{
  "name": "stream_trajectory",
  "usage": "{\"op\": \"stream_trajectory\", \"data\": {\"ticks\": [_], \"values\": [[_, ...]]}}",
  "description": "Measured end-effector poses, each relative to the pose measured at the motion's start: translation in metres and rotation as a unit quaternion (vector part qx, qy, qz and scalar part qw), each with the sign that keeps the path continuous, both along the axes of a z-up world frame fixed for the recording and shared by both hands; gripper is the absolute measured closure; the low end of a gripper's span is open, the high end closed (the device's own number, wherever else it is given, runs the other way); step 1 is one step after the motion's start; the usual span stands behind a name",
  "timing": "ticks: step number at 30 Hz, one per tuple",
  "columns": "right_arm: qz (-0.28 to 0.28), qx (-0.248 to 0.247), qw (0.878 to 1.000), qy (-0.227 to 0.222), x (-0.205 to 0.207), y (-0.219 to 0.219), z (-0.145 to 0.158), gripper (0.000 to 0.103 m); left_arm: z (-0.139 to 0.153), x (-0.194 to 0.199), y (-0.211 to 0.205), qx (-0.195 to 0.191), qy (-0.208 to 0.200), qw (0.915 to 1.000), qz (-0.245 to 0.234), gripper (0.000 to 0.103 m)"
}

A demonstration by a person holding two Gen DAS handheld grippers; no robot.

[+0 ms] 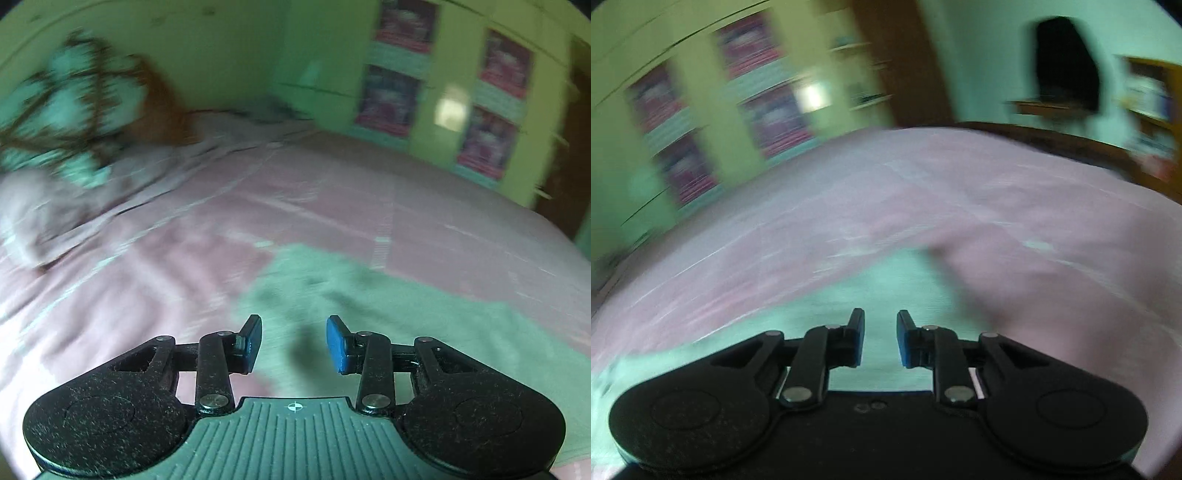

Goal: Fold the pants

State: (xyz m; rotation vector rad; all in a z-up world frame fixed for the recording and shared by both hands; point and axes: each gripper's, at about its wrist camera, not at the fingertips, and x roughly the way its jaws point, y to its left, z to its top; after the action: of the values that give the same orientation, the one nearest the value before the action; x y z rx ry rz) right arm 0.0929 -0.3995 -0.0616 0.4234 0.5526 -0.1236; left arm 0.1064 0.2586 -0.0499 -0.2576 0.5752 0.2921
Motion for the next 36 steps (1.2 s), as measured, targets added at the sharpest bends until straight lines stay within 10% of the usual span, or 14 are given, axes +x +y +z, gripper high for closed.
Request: {"op": "stream_trajectory", "data": {"ticks": [3, 9, 20, 22, 25, 36], "values": [[0.125, -0.019, 0.992, -0.010, 0.050, 0.077, 0.012, 0.083, 0.006, 0.035, -0.046, 0.030, -0.007, 0.9958, -0.087, 0.031], [0.304, -0.005, 0.952, -0.014, 0.145, 0.252, 0.012, 0.082, 0.003, 0.097, -0.114, 0.067, 0.011, 0.9748, -0.213, 0.030], [0.441, -0.029, 0.895, 0.061, 0.209, 0.436, -0.038, 0.089, -0.049, 0.142, -0.074, 0.054, 0.092, 0.9844, -0.140, 0.029], [0.426, -0.046, 0.902, 0.053, 0.211, 0.435, -0.036, 0.103, -0.032, 0.127, -0.070, 0.077, 0.050, 0.9891, -0.115, 0.029], [0.379, -0.019, 0.925, 0.028, 0.206, 0.407, -0.016, 0.070, -0.038, 0.117, -0.052, 0.058, 0.067, 0.9917, -0.094, 0.029], [0.304, -0.060, 0.950, 0.038, 0.147, 0.269, -0.010, 0.070, -0.041, 0.045, -0.064, 0.061, 0.079, 0.9911, -0.088, 0.029]]}}
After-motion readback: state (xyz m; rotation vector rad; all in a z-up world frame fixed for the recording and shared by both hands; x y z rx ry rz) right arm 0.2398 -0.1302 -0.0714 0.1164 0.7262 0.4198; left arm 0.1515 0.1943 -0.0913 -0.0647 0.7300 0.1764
